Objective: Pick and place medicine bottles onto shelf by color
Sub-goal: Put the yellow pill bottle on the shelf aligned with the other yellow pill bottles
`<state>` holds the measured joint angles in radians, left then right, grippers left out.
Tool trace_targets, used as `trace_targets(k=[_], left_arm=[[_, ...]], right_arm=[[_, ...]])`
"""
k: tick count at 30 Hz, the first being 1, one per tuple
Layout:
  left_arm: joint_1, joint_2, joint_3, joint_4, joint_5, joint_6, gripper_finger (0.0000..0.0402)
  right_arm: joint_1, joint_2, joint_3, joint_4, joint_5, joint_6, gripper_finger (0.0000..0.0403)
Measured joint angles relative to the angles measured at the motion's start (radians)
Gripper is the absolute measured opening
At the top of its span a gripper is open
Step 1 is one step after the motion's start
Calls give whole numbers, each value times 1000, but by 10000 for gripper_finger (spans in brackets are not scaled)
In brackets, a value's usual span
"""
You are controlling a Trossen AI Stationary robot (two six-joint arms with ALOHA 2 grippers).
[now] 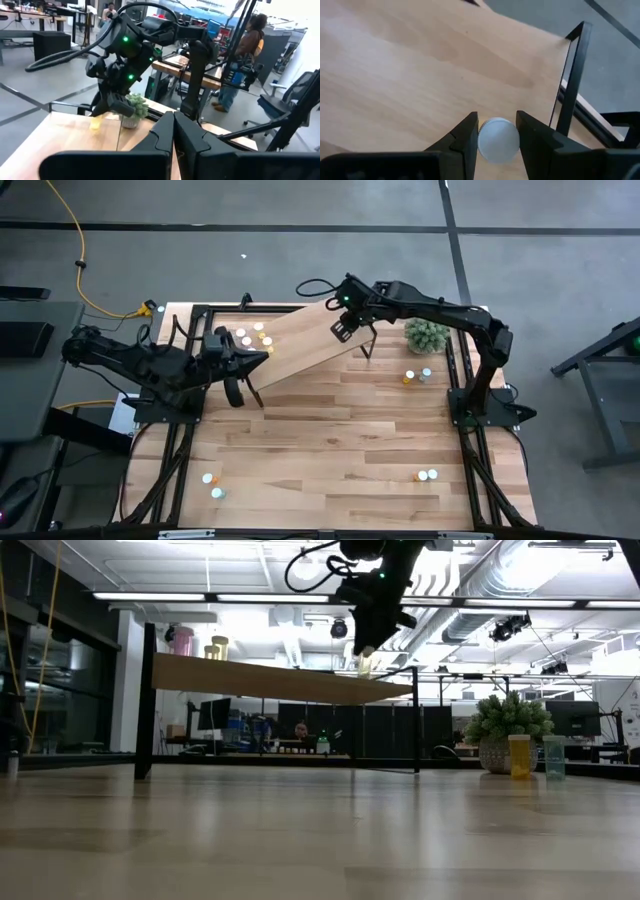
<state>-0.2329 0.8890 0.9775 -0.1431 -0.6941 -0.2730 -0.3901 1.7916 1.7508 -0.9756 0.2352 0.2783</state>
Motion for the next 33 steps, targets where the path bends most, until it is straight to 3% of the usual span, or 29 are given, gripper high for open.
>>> trace_targets(k=[9, 28, 33], left_arm=[[0, 0, 0, 9, -2, 5, 0], [0, 0, 0, 8, 1, 4, 0], [0, 0, 0, 8, 2, 4, 0]], right_arm=[[-2, 0, 0, -48, 61, 0, 108], [-2, 0, 0, -71, 57, 9, 108], [-2, 0, 0, -75, 57, 9, 129]])
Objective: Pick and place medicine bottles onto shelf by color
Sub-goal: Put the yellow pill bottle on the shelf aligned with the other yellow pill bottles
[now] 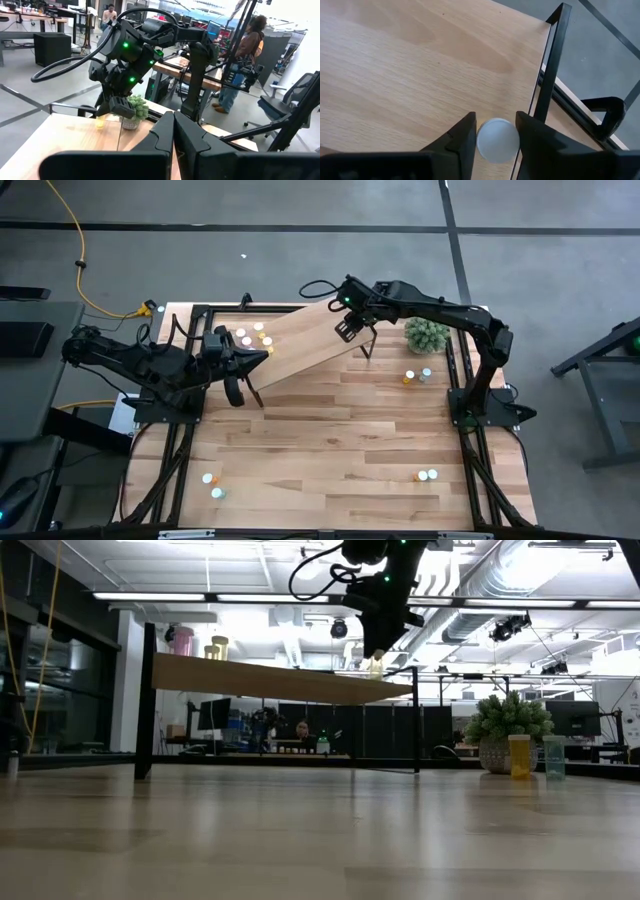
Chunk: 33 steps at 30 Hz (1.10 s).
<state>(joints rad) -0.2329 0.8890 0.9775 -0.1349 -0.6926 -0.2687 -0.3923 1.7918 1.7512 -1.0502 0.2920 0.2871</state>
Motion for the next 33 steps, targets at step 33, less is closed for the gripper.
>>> trace_targets(k=[33], left_arm=[[0, 0, 0, 1, 1, 10, 0]], right_arm=[[42, -613, -650, 498, -195, -41, 197]])
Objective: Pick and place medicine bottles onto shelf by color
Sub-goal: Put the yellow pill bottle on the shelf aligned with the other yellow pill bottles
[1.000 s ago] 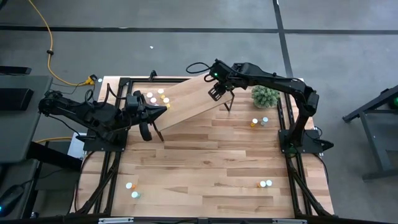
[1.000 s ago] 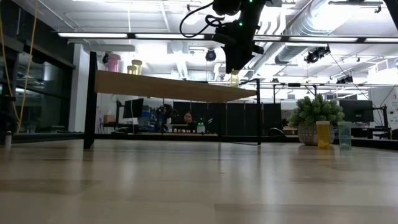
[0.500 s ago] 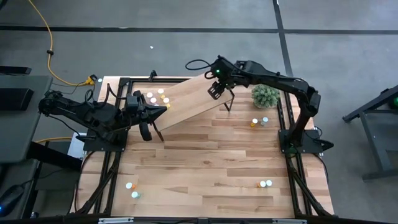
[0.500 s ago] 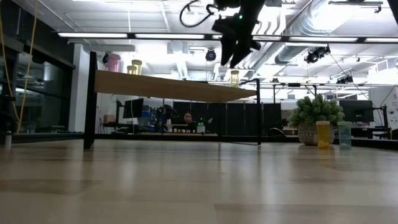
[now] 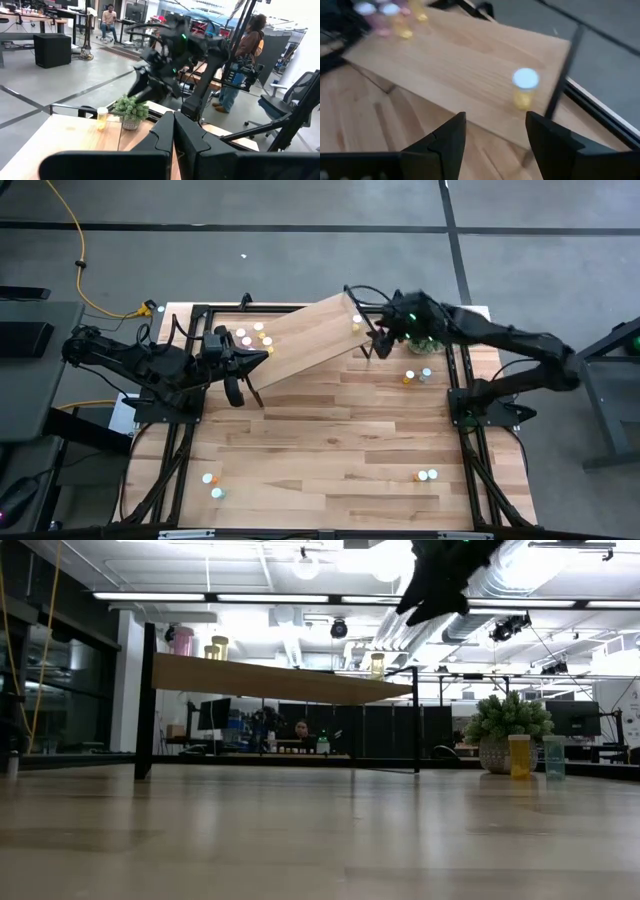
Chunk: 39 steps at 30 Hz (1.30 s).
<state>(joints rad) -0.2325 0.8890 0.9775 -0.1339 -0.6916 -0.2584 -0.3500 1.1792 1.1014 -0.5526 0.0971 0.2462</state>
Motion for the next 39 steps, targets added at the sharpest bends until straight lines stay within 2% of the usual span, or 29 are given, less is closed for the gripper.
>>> trace_targets(k=[3, 8, 15, 27, 39], left_arm=[[0, 0, 0, 4, -1, 0, 0], [0, 0, 0, 4, -2, 0, 0], [0, 0, 0, 7, -4, 0, 0], [0, 0, 0, 11, -5, 0, 0], [0, 0, 0, 12, -4, 0, 0]], right_arm=[[15, -49, -128, 148, 19, -21, 197], [1, -9, -218, 305, 83, -148, 197], [-35, 74, -224, 376, 90, -220, 197], [-84, 180, -224, 504, 42, -209, 197], [-84, 204, -224, 536, 7, -202, 185]])
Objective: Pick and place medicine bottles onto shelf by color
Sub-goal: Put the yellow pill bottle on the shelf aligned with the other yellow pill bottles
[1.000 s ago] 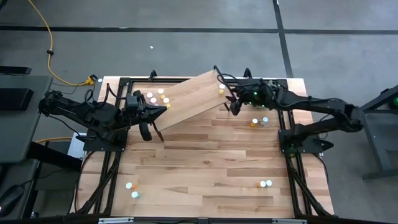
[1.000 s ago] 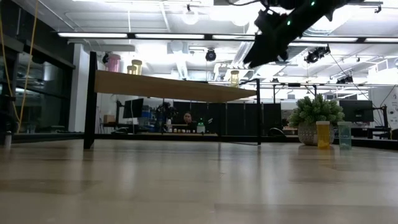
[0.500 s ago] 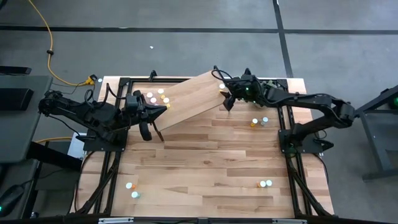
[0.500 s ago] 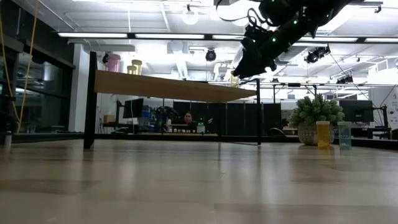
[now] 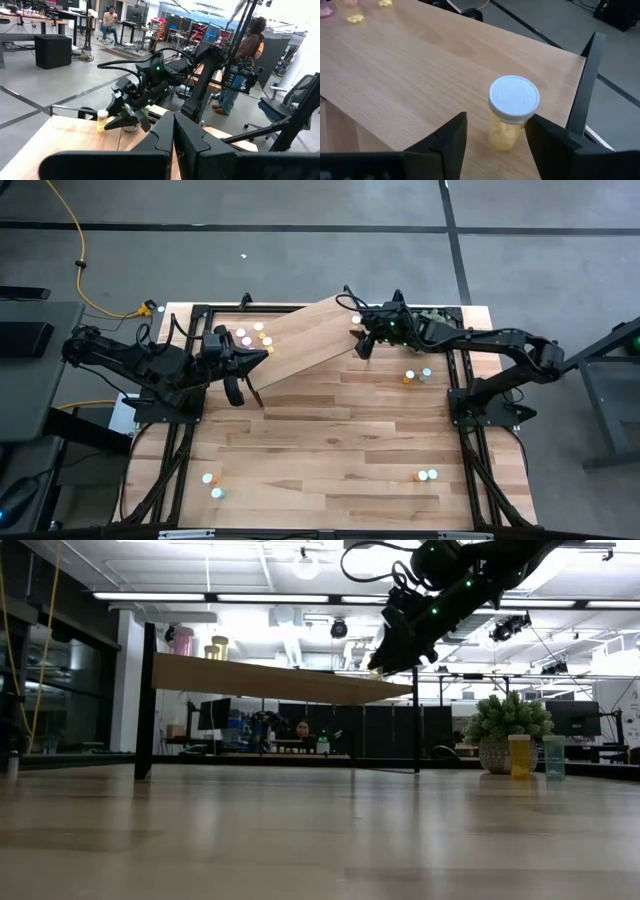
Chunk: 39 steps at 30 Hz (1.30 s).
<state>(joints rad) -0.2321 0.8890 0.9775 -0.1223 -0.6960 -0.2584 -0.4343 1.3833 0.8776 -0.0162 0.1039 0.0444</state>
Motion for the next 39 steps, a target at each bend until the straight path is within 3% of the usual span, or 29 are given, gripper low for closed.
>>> trace_targets(k=[11, 16, 20, 26, 30, 39], left_arm=[[0, 0, 0, 4, 0, 0, 0], [0, -2, 0, 25, 4, 0, 0], [0, -21, 0, 25, 11, 0, 0], [0, -60, 0, 25, 11, 0, 0], [0, -78, 1, 28, 11, 0, 0], [-1, -86, 1, 136, 35, 74, 0]], right_arm=[[0, 0, 0, 30, -3, 0, 88], [3, 0, 0, 48, -23, 26, 88], [22, 0, 9, 67, -119, 80, 91], [175, 6, 61, 145, -114, 84, 91], [270, 76, 147, 172, -33, 60, 91], [307, 386, 499, 59, -70, 26, 91]])
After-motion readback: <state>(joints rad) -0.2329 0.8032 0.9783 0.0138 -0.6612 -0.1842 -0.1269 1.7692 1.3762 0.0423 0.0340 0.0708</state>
